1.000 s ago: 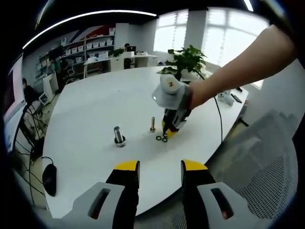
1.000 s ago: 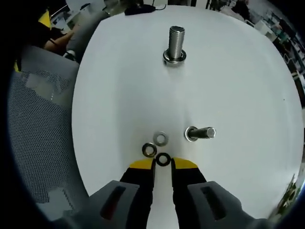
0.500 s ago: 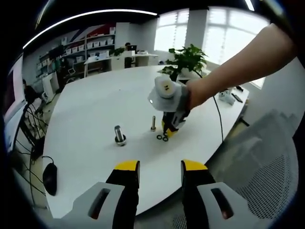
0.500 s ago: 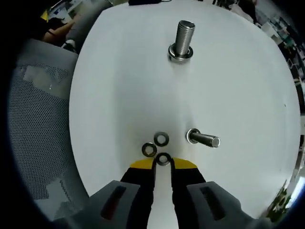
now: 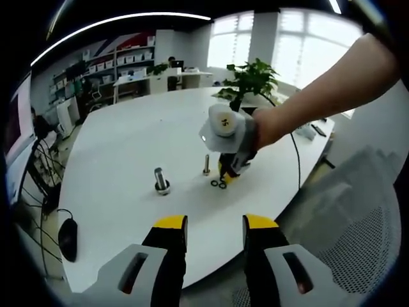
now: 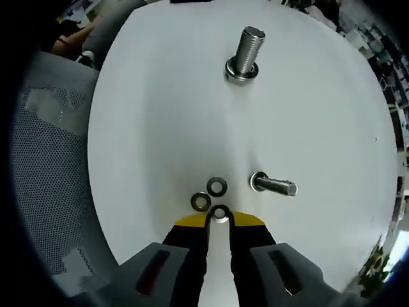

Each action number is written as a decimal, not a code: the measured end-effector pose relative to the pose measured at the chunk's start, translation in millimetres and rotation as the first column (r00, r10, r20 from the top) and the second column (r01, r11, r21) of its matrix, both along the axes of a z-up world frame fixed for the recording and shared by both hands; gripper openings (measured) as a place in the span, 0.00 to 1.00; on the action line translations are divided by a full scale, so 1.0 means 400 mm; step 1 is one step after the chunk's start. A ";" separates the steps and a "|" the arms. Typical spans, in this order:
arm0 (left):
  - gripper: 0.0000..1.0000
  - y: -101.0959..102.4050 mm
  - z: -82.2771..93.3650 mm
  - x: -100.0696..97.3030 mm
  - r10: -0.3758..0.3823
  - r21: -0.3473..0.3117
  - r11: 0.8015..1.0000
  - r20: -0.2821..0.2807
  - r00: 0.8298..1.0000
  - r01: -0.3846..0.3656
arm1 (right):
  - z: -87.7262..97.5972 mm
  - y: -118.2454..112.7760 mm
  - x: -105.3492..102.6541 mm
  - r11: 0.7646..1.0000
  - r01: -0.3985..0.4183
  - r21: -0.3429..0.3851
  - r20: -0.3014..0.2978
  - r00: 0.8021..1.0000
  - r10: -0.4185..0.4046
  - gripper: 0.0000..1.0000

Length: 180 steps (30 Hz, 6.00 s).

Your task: Place the washer onto the threaded stud by aligning its center hole with the stud, sliding it down to the base, and recovering from edge contact or off-axis alignment until the washer reaches the visible bottom stop.

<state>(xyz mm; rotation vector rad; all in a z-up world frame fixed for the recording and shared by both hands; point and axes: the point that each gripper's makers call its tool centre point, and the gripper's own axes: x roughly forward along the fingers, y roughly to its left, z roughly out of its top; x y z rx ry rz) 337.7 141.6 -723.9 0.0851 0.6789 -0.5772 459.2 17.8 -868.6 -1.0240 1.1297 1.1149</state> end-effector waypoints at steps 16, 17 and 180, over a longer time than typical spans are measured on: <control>0.33 -0.003 -0.007 -0.003 -0.013 0.017 1.000 -0.009 1.000 0.013 | 0.077 -0.002 0.039 0.982 0.120 0.142 0.053 0.990 -0.129 0.14; 0.33 -0.003 -0.007 -0.003 -0.012 0.019 1.000 -0.009 1.000 0.013 | 0.087 0.001 0.047 0.979 0.125 0.161 0.063 0.989 -0.137 0.14; 0.32 -0.001 -0.021 -0.009 -0.022 0.033 0.999 -0.039 0.999 0.023 | 0.002 0.074 0.004 0.982 0.121 0.147 -0.021 0.993 -0.119 0.16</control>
